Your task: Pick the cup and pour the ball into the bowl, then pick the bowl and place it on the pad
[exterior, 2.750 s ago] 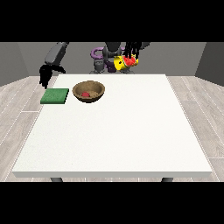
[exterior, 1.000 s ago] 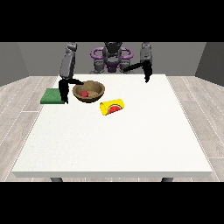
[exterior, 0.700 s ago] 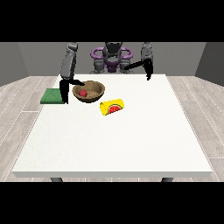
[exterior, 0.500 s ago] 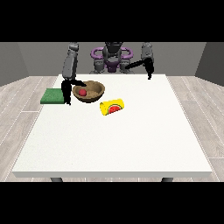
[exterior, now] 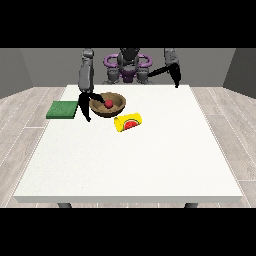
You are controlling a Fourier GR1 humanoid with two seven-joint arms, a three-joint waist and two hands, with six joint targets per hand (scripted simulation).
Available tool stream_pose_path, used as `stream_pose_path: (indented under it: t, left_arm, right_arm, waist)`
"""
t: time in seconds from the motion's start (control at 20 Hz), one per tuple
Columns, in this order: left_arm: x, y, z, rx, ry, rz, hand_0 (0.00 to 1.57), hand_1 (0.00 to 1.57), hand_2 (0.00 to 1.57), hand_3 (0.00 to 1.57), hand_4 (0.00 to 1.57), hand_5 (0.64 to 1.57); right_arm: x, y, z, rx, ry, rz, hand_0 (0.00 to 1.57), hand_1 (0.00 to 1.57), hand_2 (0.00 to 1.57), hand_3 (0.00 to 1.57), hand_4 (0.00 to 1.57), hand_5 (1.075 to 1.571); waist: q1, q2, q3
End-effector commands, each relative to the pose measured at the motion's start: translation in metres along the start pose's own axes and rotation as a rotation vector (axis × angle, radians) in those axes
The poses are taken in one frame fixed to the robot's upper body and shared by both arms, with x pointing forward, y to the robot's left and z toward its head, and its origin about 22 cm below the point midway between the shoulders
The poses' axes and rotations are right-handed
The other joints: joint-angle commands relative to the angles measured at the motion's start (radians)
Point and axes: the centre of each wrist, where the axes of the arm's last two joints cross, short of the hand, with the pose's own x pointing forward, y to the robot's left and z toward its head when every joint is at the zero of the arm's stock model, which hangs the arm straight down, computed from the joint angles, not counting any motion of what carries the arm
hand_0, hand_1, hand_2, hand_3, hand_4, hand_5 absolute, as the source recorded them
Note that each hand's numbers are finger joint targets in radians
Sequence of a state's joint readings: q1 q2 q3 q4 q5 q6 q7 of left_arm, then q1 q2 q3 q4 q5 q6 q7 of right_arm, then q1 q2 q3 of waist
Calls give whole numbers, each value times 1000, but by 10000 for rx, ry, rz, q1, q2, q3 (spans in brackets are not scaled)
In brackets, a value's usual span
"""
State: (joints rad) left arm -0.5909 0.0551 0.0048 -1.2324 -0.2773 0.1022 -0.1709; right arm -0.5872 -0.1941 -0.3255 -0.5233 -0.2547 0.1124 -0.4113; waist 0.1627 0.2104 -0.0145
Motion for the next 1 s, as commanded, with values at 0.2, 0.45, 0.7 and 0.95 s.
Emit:
stream_pose_path:
  t: [0.2, 0.45, 0.7, 0.95]
  left_arm:
    - [-26, 23, 12, 350, 615, 143, 0, 0, 0, 0, 0, 1569]
    - [-34, 52, 7, 905, 1075, 208, 0, 0, 0, 0, 0, 1570]
    - [-55, 53, 31, 643, 1234, 272, 0, 0, 0, 0, 0, 1570]
    - [-54, 42, 31, 1172, 1755, 13, 0, 0, 0, 0, 0, 1570]
  right_arm:
    - [-19, 3, 12, -825, 2599, 1971, 1571, 1571, 1571, 1571, 1042, 1549]
    - [1, 29, -7, -514, 2323, 2640, 1571, 1571, 1571, 1571, 1026, 1555]
    - [60, 28, -41, -766, 2870, 2445, 1571, 1571, 1571, 1571, 1039, 1559]
    - [82, 2, -43, -490, 3132, 2381, 1571, 1571, 1571, 1571, 1067, 1552]
  waist:
    - [-148, -377, 126]
    - [-856, -664, 140]
    - [-790, -1071, 139]
    - [-1293, -1398, 145]
